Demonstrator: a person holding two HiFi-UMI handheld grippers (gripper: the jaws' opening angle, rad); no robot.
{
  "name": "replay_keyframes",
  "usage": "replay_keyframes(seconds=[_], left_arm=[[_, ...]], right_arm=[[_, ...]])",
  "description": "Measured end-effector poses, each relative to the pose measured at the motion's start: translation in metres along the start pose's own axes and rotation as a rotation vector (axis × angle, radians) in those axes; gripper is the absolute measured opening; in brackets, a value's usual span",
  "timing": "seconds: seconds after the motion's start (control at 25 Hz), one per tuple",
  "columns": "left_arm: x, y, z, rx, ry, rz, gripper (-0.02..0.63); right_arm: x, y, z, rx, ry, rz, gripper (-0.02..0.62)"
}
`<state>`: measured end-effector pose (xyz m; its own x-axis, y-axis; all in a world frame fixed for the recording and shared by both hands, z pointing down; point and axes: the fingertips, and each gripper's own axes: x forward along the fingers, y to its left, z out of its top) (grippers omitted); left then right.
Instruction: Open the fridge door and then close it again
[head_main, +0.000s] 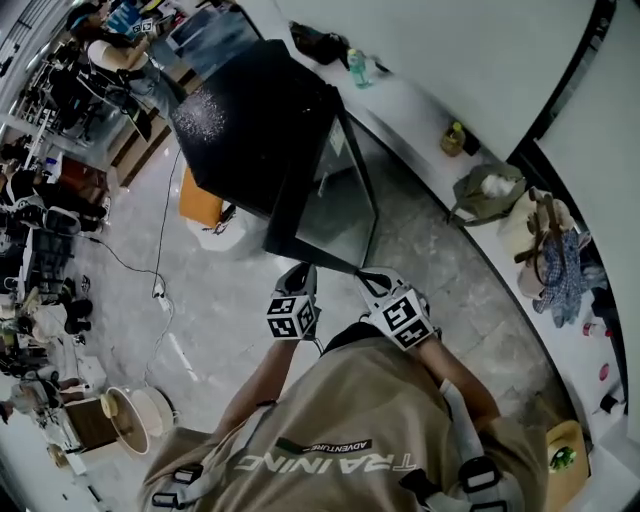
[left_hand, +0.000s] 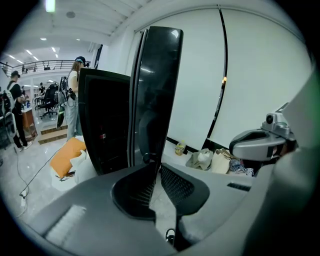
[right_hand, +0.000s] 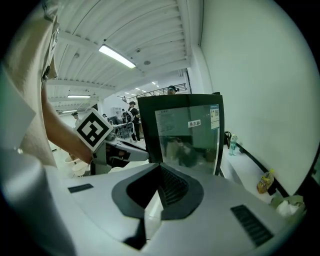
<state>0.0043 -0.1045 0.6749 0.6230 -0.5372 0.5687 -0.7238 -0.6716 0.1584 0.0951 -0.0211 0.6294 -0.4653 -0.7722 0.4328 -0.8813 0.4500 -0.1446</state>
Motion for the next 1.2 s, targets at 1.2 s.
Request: replay_keyframes(seconds=[1.2], left_arm=[[0.004, -0.021, -0.004, 0.013, -0.050, -0.109, 0.029]], right_arm=[[-0.021, 0.037, -0.004, 0.058, 0.042, -0.230, -0.005]])
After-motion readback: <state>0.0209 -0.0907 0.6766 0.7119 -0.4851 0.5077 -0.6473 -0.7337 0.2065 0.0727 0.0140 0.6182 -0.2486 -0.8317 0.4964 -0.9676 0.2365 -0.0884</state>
